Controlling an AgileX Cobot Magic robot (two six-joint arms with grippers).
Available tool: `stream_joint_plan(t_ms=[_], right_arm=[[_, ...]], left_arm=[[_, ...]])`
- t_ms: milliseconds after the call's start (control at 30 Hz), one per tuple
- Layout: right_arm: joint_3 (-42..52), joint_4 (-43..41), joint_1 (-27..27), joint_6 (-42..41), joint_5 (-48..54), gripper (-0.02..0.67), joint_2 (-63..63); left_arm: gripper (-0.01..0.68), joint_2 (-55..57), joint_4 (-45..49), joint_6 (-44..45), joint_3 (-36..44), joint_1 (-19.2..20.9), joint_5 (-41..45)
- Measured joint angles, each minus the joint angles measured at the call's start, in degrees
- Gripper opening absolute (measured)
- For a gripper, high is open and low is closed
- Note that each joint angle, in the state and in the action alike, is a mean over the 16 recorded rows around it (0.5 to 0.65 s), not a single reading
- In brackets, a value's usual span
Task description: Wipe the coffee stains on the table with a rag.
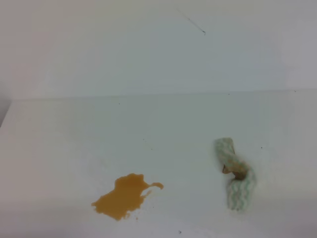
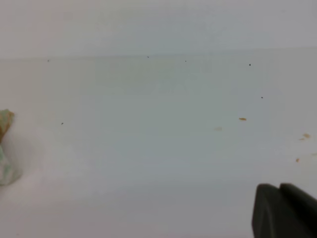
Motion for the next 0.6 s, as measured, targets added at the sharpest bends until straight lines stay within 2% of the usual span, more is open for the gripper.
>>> stream_joint_plan(t_ms=[600], right_arm=[[0.5,0.0,0.0,0.0,-0.1,-0.003,0.0]], left_arm=[[0.001,0.0,0.0,0.0,0.0,0.0,0.0]])
